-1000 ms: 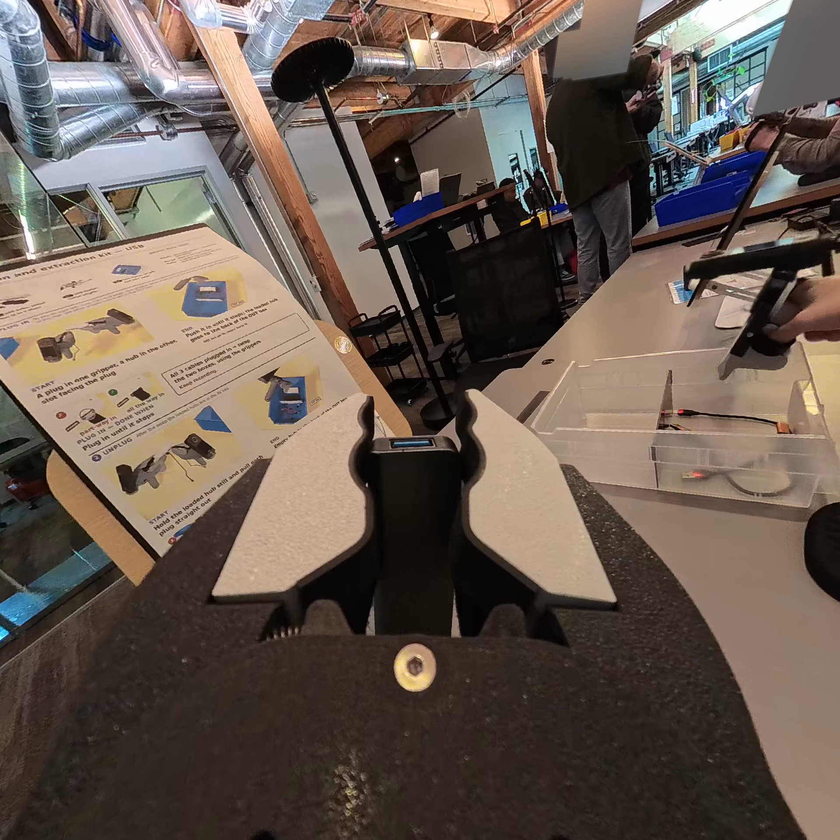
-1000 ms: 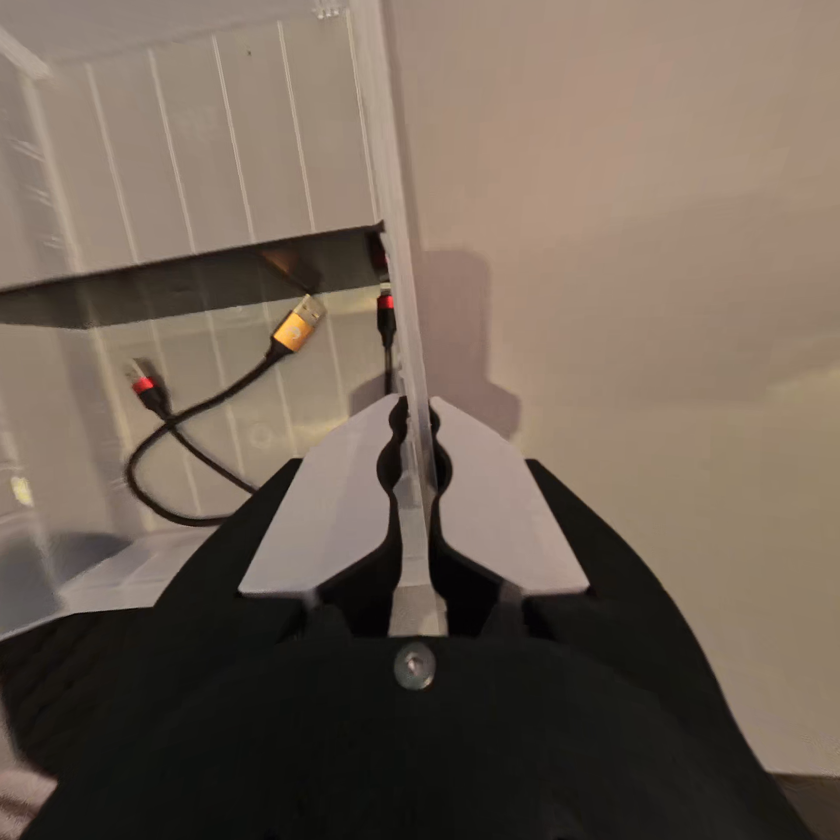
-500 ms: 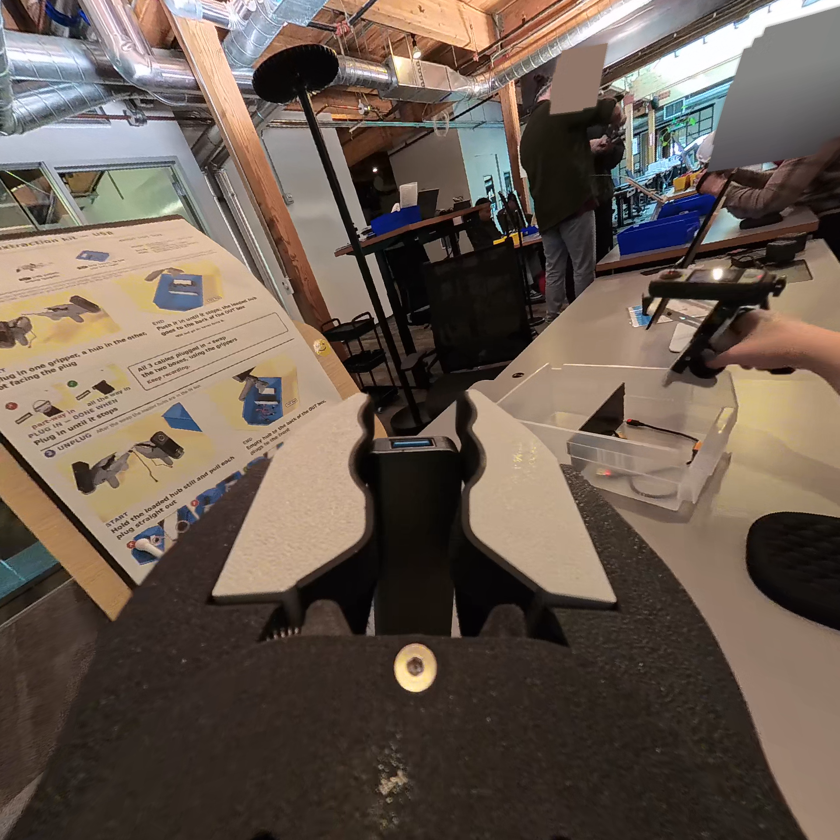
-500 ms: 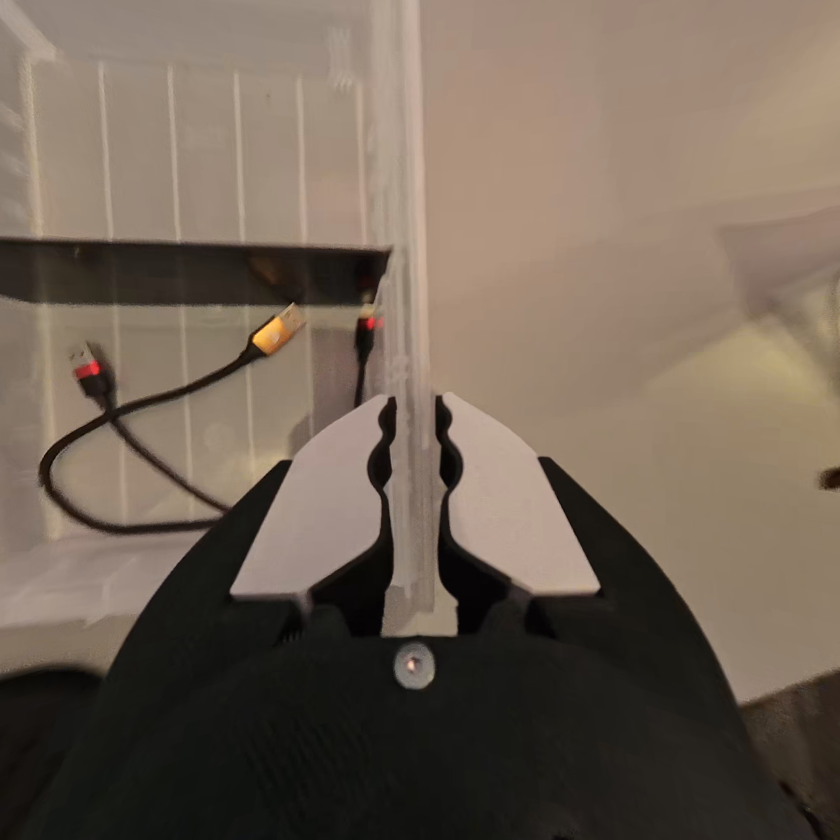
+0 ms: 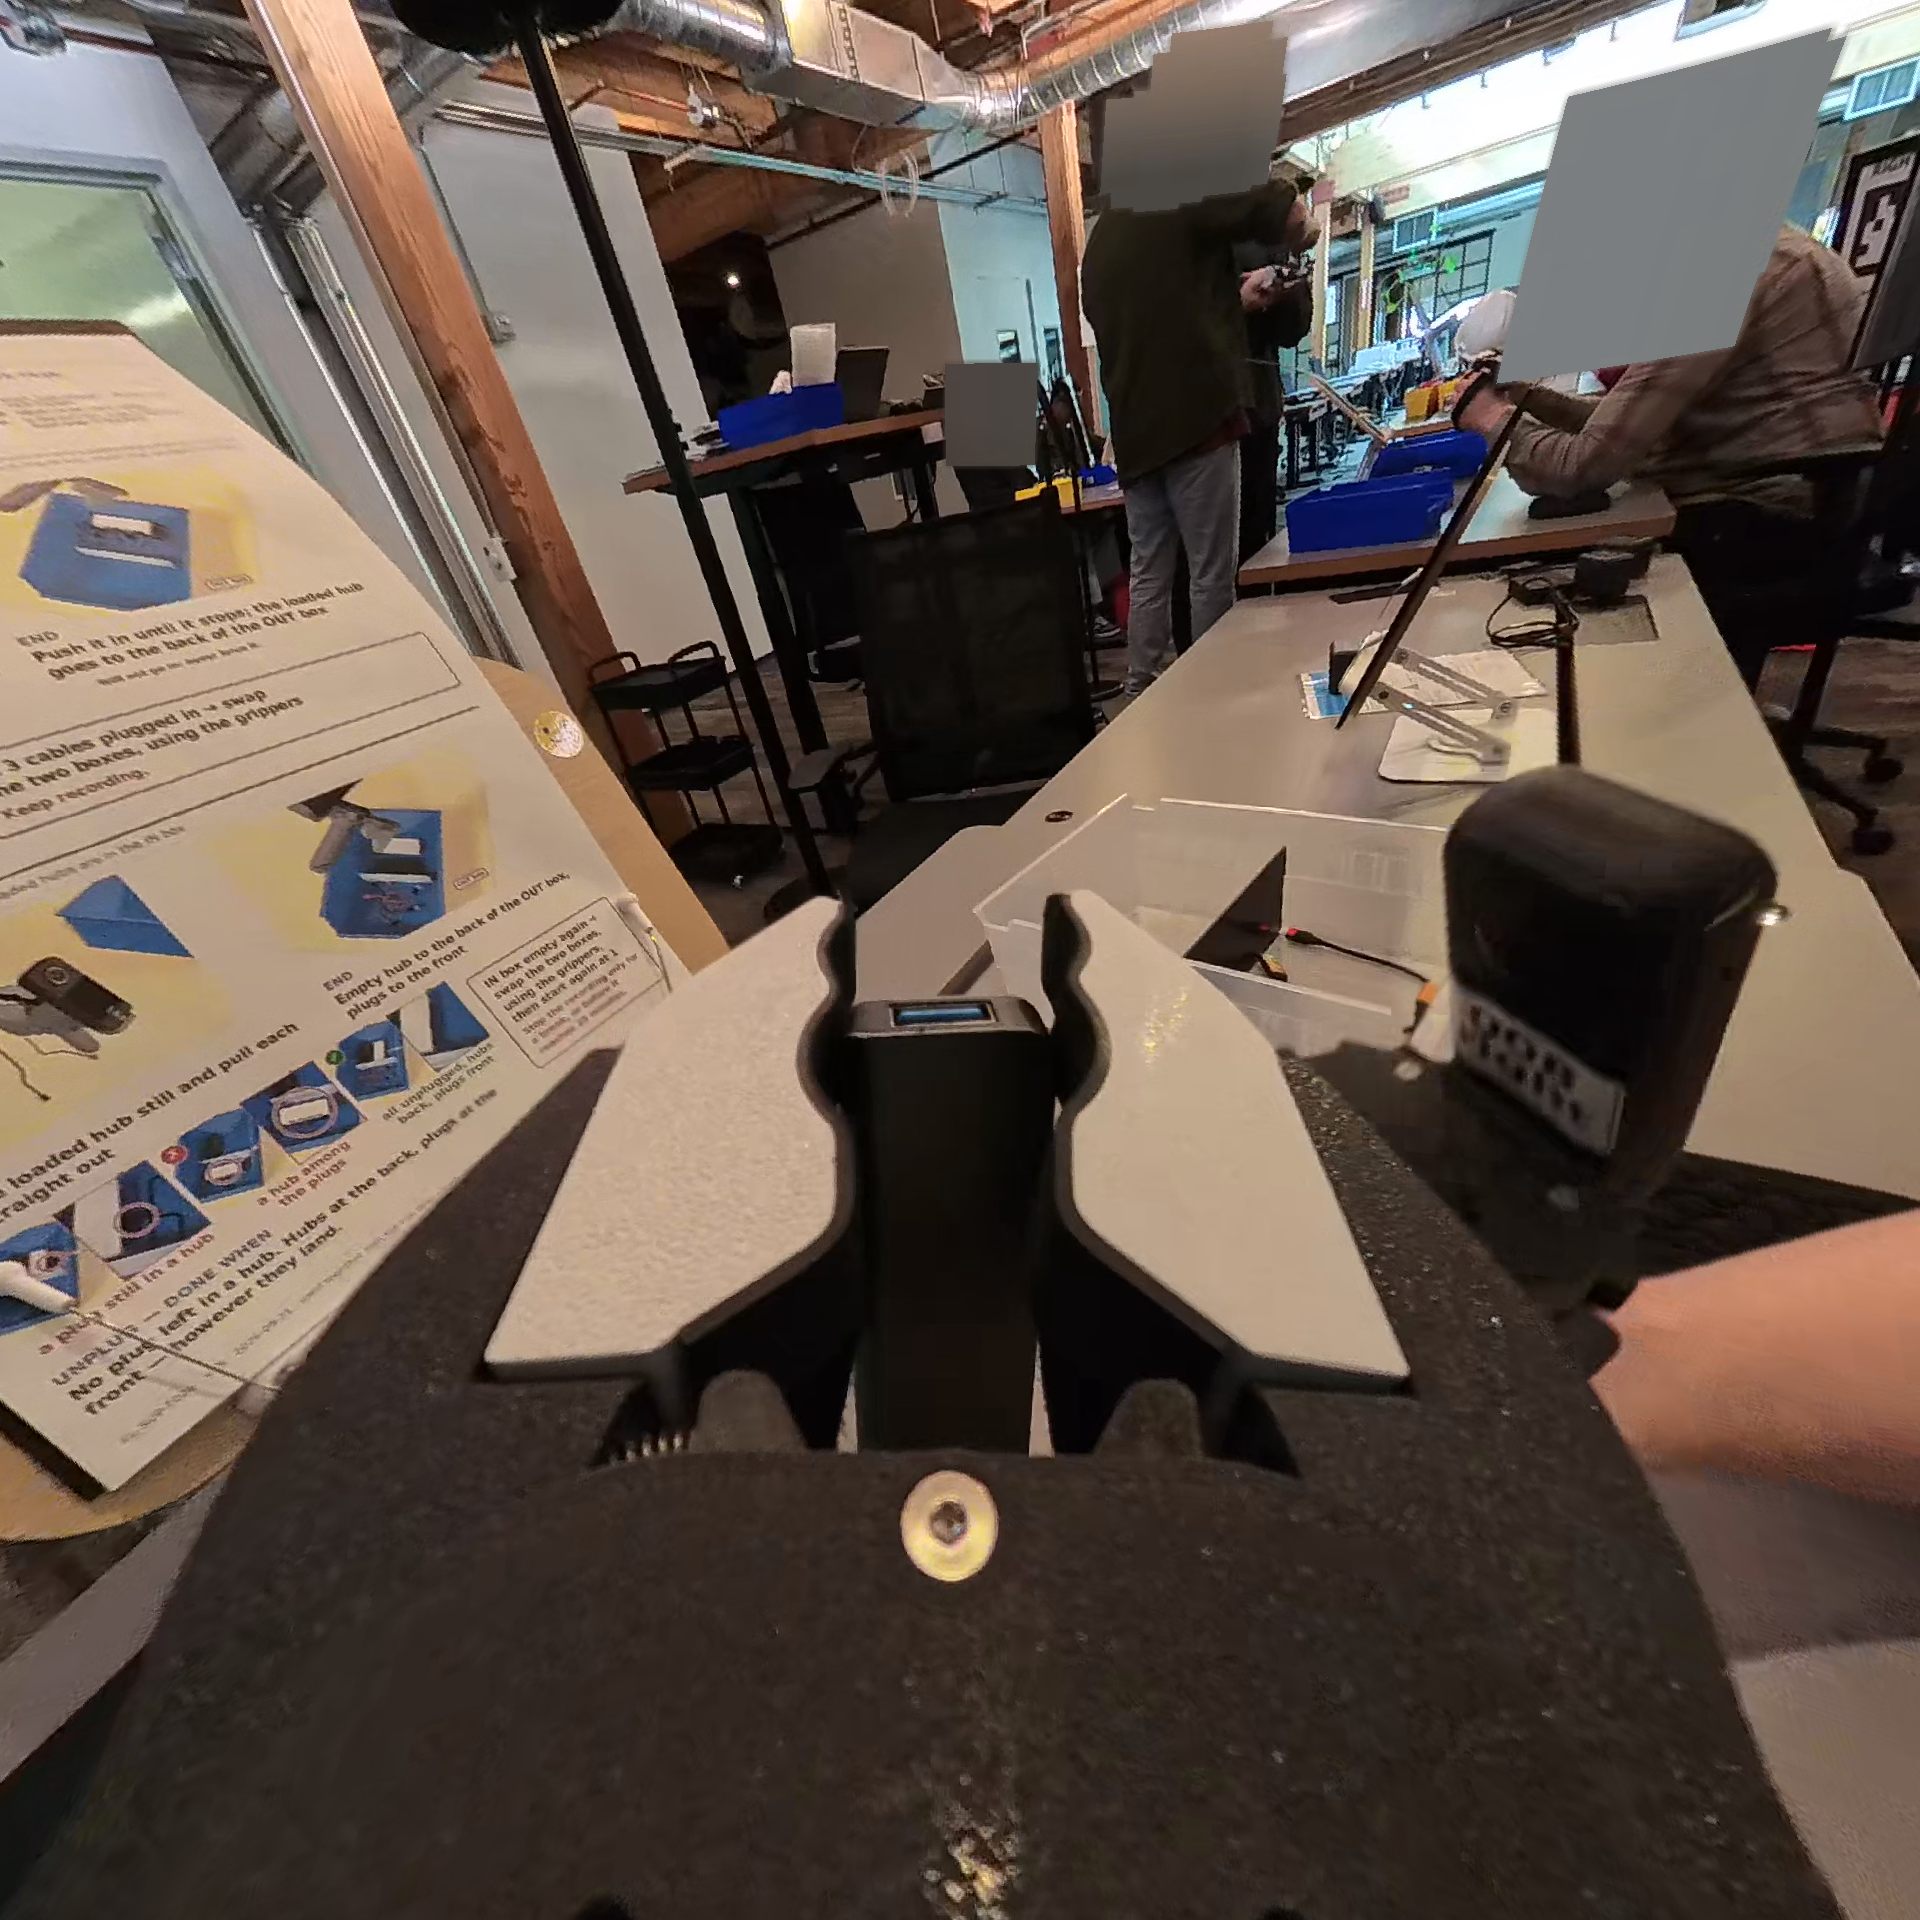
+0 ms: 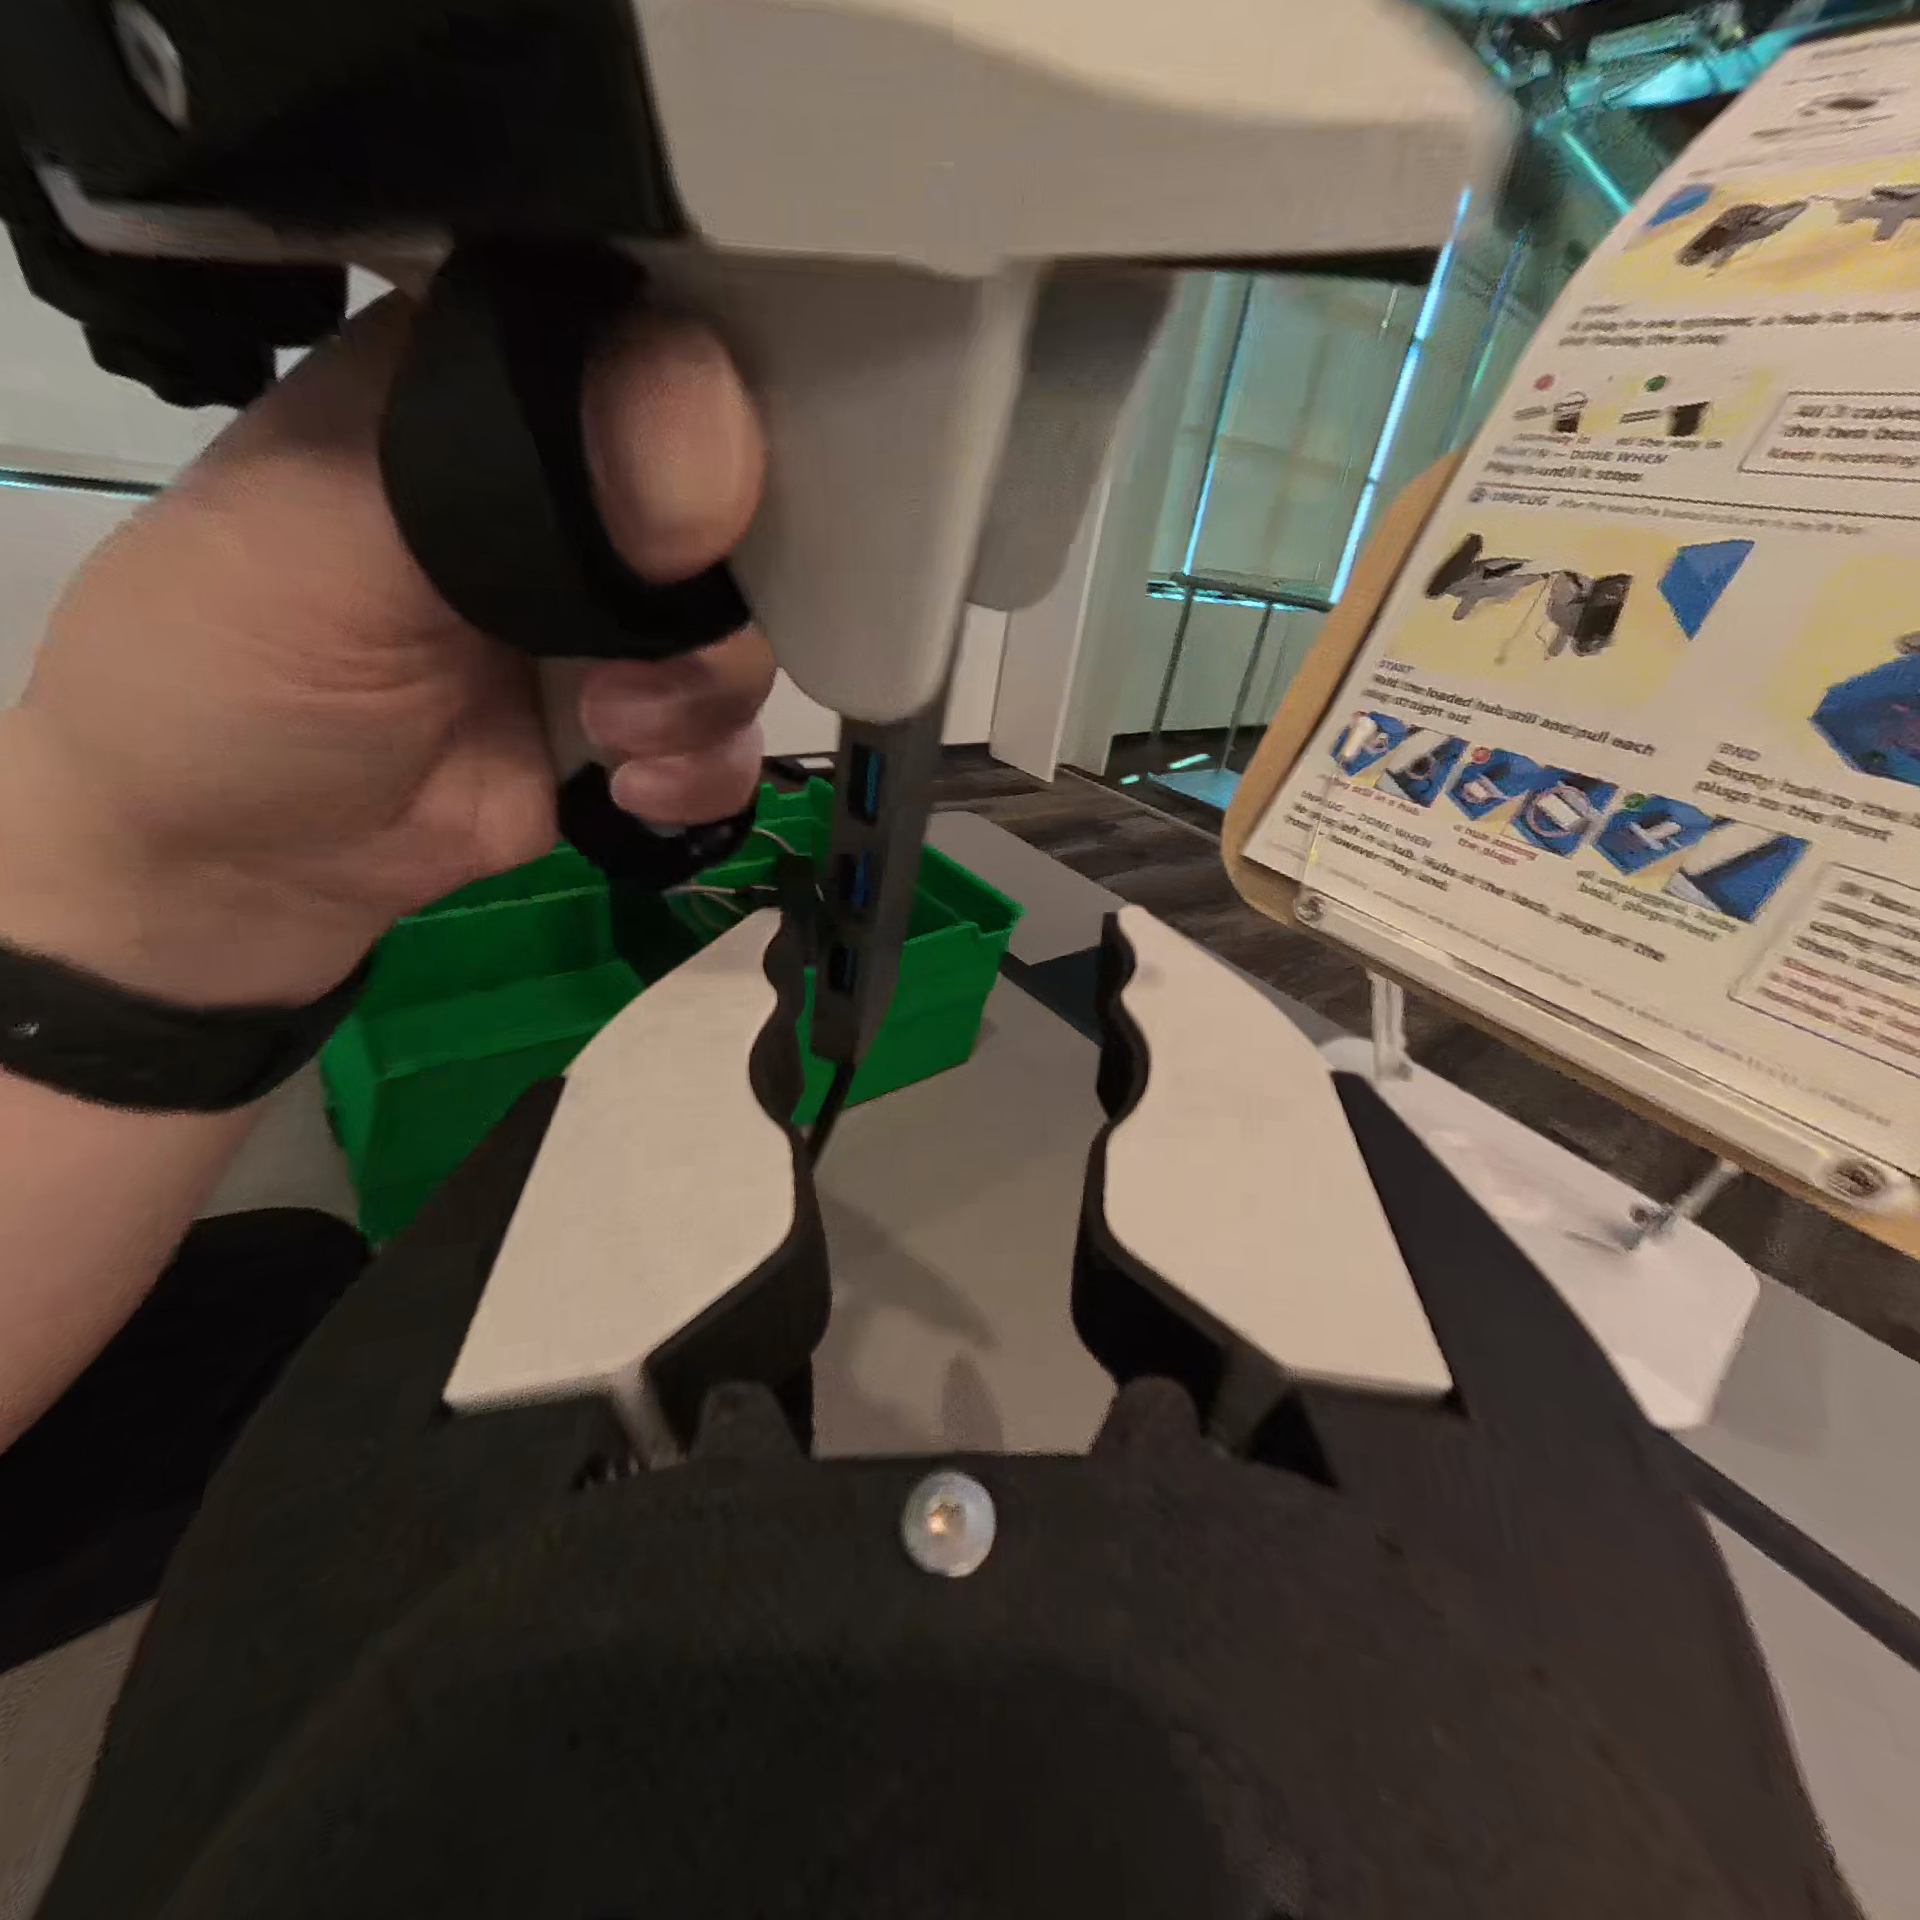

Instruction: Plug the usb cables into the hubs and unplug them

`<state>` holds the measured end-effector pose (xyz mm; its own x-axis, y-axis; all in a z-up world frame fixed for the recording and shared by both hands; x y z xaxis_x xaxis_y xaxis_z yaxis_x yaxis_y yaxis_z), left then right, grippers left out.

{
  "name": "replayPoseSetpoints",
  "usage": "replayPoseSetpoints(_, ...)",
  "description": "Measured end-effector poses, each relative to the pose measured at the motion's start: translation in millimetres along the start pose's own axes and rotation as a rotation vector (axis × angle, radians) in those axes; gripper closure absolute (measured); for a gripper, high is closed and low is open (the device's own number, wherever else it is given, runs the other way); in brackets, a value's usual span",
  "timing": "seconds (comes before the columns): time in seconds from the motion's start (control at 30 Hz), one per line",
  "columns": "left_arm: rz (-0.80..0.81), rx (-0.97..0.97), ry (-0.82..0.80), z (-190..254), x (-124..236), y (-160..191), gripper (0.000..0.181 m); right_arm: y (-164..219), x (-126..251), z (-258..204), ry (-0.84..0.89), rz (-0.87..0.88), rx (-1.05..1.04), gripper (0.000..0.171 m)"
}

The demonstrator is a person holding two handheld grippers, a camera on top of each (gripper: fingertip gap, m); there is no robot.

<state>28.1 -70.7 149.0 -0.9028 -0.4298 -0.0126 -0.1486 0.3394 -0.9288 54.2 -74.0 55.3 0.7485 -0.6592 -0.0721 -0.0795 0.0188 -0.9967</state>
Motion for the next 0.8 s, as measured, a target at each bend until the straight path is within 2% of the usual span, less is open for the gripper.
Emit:
replayPoseSetpoints(0.03,0.001,-0.003,0.005,1.9,-1.1,-0.3,0.147,1.8,-9.0,-3.7,-0.009,-0.001,-0.006,0.119)
replayPoseSetpoints(0.07,0.006,-0.007,0.007,3.5,-2.1,-1.1,0.147,2.3,-14.8,-3.4,0.009,-0.011,-0.013,0.134)
replayPoseSetpoints(0.1,0.006,-0.02,-0.003,3.9,-2.9,-1.6,0.147,1.4,-16.9,-1.8,0.022,-0.008,-0.011,0.157)
replayPoseSetpoints(0.2,0.016,-0.06,-0.02,4.9,-1.9,-3.8,0.146,-0.8,-10.8,11.4,0.024,-0.002,-0.025,0.159)
replayPoseSetpoints(0.27,0.005,-0.035,0.015,6.2,-1.2,-4.2,0.123,-3.9,3.3,31.9,0.087,-0.043,0.034,0.159)
replayPoseSetpoints(0.3,0.0,-0.027,0.023,5.6,0.8,-4.8,0.118,-11.3,14.5,45.7,0.113,-0.044,0.045,0.159)
replayPoseSetpoints(0.37,0.0,-0.023,0.017,1.8,7.3,-7.1,0.118,-40.5,45.3,78.2,0.166,-0.032,0.104,0.159)
replayPoseSetpoints(0.43,0.025,-0.019,0.005,-2.8,15.8,-11.4,0.123,-85.8,86.1,114.9,0.237,0.002,0.244,0.159)
replayPoseSetpoints(0.53,0.038,-0.014,-0.014,-9.1,25.1,-15.1,0.125,-132.7,138.0,177.3,0.247,-0.014,0.325,0.16)
replayPoseSetpoints(0.63,0.048,-0.024,-0.03,-12.0,28.3,-16.8,0.126,-118.3,166.9,236.8,0.144,-0.143,0.269,0.16)
replayPoseSetpoints(0.8,0.006,-0.04,-0.045,-12.9,24.0,-10.0,0.126,-40.6,188.0,310.0,0.167,-0.31,0.153,0.159)
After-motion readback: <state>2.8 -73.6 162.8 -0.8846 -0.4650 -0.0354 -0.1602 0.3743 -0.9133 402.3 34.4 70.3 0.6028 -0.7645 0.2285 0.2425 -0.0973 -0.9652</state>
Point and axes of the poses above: each gripper's, where its closed fingertips meet, x back along the fingers, y out of its underside, z = x × y across the jaws, the point moved 5 cm from there along x, back along the fingers, and after that the axes turned 10 degrees about -x, right-handed, at the moved point
